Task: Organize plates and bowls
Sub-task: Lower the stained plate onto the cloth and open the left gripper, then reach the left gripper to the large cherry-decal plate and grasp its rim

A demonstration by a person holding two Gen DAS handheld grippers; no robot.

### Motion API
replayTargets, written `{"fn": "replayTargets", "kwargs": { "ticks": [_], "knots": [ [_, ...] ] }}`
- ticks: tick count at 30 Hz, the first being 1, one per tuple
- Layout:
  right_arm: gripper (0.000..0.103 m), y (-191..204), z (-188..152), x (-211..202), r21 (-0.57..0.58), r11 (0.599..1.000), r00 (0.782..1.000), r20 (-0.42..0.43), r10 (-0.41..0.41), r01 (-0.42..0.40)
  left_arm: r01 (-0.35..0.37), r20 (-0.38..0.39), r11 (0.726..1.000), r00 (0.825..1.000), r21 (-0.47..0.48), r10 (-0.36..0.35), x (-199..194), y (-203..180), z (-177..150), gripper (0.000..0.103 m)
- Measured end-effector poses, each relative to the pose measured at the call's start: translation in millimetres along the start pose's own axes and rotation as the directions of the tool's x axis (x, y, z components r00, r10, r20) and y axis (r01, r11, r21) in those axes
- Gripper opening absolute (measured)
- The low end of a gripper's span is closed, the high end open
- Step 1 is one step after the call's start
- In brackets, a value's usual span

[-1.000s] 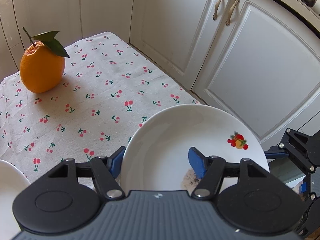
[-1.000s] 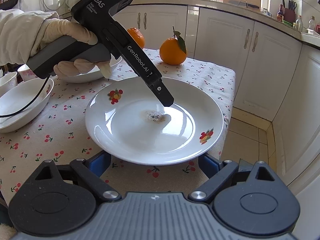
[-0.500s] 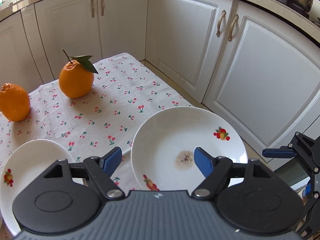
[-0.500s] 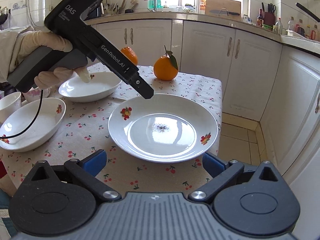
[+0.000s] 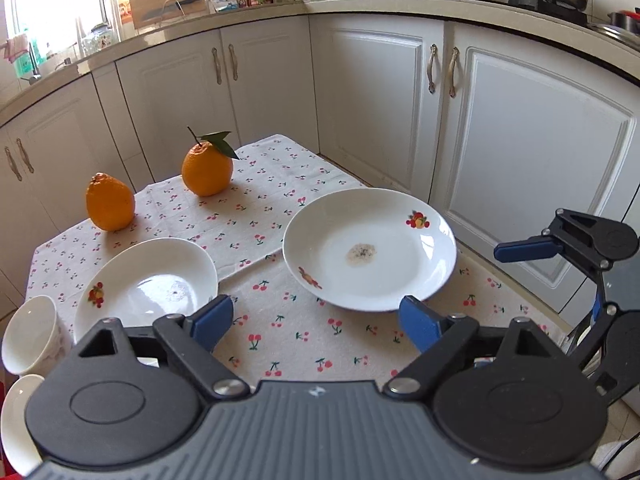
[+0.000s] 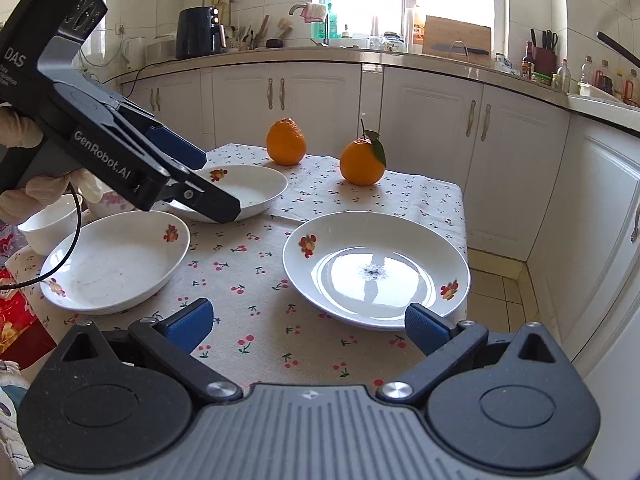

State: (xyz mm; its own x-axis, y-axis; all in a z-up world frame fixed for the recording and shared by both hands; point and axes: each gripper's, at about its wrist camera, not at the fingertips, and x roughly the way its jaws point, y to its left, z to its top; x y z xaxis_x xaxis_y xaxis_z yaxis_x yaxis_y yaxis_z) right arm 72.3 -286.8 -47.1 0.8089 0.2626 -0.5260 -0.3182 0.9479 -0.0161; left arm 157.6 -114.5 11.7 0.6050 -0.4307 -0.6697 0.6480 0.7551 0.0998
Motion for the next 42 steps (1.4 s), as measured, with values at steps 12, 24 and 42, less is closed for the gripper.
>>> {"fn": "replayTargets", "kwargs": {
  "ticks": [12, 24, 42],
  "knots": [
    [0.103, 32.2, -5.6, 4.3, -0.097, 0.991, 0.996, -0.036, 0.084, -0.087, -0.057, -0.002, 0.992, 0.998, -0.115, 0.057, -38.3, 11.7, -63.8, 0.09],
    [0.103, 68.3, -2.5, 38.4, -0.219, 0.945, 0.967, -0.132, 0.217, -0.242, -0.15, -0.062, 0.97, 0.988, -0.192, 0.141, -50.5, 53.6, -103.1, 0.09],
    [0.103, 94.7, 1.4, 83.1, -0.27, 0.888, 0.921, -0.229, 0.317, -0.372, -0.173, -0.196, 0.958, 0.972, -0.23, 0.129, -25.2, 103.9, -98.1, 0.09]
  ]
}}
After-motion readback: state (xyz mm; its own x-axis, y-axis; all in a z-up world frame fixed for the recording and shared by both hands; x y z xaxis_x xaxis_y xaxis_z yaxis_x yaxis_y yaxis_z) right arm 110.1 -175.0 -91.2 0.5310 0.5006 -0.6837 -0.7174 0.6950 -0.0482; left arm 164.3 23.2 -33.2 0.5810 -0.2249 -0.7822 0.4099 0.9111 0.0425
